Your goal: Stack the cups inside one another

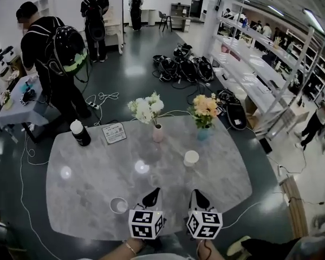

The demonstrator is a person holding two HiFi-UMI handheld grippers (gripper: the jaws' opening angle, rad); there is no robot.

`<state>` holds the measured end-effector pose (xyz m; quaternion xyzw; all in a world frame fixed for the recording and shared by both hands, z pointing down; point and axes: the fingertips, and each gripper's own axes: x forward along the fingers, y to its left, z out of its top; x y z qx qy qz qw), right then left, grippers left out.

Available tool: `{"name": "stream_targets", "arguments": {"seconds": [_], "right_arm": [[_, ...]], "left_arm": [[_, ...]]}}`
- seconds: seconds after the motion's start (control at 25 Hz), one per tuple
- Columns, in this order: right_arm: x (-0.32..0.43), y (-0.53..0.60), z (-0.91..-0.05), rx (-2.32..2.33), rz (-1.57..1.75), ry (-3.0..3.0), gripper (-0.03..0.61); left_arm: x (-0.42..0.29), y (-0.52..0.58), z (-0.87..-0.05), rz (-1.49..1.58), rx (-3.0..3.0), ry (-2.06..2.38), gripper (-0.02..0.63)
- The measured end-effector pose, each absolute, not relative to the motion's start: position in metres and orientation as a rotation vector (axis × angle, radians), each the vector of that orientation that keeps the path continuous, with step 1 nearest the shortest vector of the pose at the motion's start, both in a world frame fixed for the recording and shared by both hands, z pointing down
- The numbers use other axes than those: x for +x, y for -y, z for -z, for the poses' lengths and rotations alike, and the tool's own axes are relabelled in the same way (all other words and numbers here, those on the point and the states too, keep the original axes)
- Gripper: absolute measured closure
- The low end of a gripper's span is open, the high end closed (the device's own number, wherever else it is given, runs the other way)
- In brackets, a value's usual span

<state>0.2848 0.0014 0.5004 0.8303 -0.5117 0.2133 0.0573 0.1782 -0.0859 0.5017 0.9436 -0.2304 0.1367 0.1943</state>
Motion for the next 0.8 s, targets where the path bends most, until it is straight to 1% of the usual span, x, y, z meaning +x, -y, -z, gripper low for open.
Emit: {"name": "stream_targets", "arguments": {"seconds": [0.32,0.8], "right_arm": [[0.295,-0.033,-0.515,2.569,-0.694,1.439,0.571],[0.351,0.014,-0.52,2.5,-0.728,1.604,0.571]], "left_arm": [[0.197,0.075,-0.523,-0.435,2.632,0.548,0.618],[0.244,0.1,-0.528,-0.472,2.593,0.68,0.618]]}}
